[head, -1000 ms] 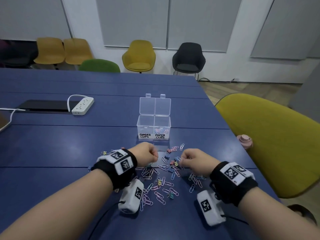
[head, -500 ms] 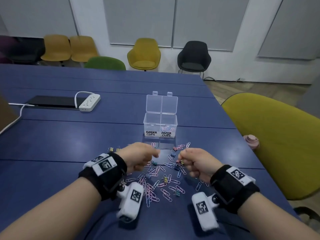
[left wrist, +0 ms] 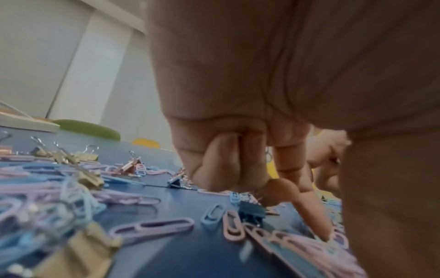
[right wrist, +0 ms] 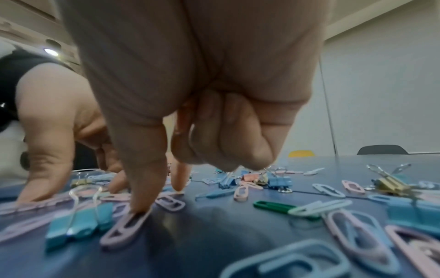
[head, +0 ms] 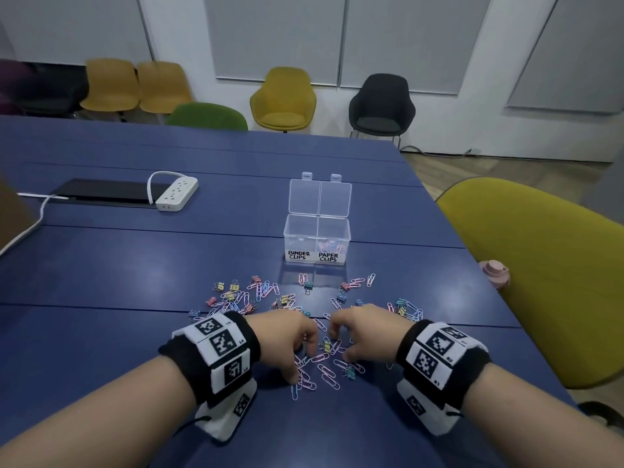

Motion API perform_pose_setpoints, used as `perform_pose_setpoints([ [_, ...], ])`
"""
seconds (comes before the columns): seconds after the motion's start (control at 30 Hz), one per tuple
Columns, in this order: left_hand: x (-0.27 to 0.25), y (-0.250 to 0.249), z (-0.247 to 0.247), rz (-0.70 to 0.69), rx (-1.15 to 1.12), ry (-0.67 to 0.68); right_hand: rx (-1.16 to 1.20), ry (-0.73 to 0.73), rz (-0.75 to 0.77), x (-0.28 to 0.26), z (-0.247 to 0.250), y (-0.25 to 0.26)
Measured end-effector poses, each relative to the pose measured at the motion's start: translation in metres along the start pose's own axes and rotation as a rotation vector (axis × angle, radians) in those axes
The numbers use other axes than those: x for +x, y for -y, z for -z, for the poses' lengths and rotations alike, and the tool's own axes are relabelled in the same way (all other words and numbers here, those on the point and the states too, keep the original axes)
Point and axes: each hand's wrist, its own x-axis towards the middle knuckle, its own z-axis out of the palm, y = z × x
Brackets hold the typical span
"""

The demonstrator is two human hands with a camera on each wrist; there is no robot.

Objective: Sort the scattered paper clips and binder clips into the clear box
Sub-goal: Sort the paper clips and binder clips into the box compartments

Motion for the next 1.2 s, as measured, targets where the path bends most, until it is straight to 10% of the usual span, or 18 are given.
perform_pose_setpoints([
  [0.83, -0.003, 0.001, -0.005, 0.028, -0.02, -0.177, -0.101, 0.058, -0.055, -0.017, 0.006, -0.002],
  [1.2, -0.003, 0.037, 0.007, 0.092, -1.677, -0.29, 0.143, 0.055, -0.049, -0.012, 0.009, -0.014],
])
